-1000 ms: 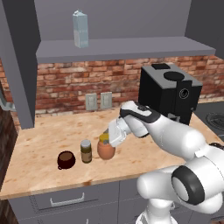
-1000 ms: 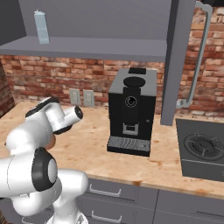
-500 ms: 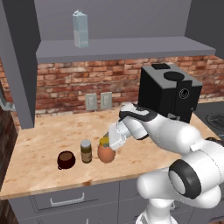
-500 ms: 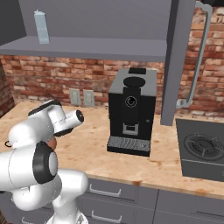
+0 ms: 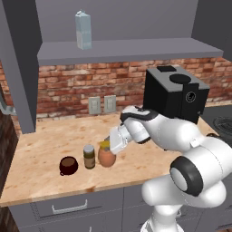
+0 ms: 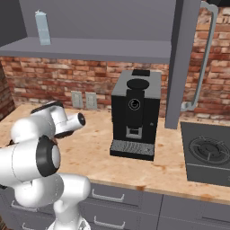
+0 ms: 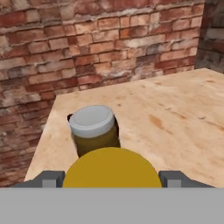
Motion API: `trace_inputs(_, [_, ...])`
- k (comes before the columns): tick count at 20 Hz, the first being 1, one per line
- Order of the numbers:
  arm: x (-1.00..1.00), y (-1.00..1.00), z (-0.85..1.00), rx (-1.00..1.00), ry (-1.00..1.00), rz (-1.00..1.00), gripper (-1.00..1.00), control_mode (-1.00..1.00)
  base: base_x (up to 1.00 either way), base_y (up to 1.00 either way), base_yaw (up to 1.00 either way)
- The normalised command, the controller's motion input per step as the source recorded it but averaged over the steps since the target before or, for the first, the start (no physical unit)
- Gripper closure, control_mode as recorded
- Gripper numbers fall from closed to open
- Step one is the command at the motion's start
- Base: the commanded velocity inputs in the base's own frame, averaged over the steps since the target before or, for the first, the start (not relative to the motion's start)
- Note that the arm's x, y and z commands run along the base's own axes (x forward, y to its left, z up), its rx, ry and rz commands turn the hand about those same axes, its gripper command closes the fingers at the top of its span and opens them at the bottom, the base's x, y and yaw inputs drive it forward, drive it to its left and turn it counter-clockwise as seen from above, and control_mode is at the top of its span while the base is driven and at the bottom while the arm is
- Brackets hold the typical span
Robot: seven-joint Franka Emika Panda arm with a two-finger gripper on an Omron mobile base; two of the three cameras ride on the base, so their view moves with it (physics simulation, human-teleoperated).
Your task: Pick the cinnamon and honey bottle from the cabinet and place them next to the mug.
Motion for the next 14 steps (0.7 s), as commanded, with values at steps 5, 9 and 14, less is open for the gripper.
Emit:
trace_inputs(5, [0.25,0.08,-0.01,0.0,0.0,0.0,1.0,-1.0,0.0,0.0,0.0])
trace_inputs(9, [0.15,0.0,-0.04,0.0,0.0,0.0,1.0,-1.0,0.0,0.0,0.0])
trace_inputs(14, [0.06,0.0,-0.33,0.02,0.0,0.0,1.0,-1.0,0.0,0.0,0.0])
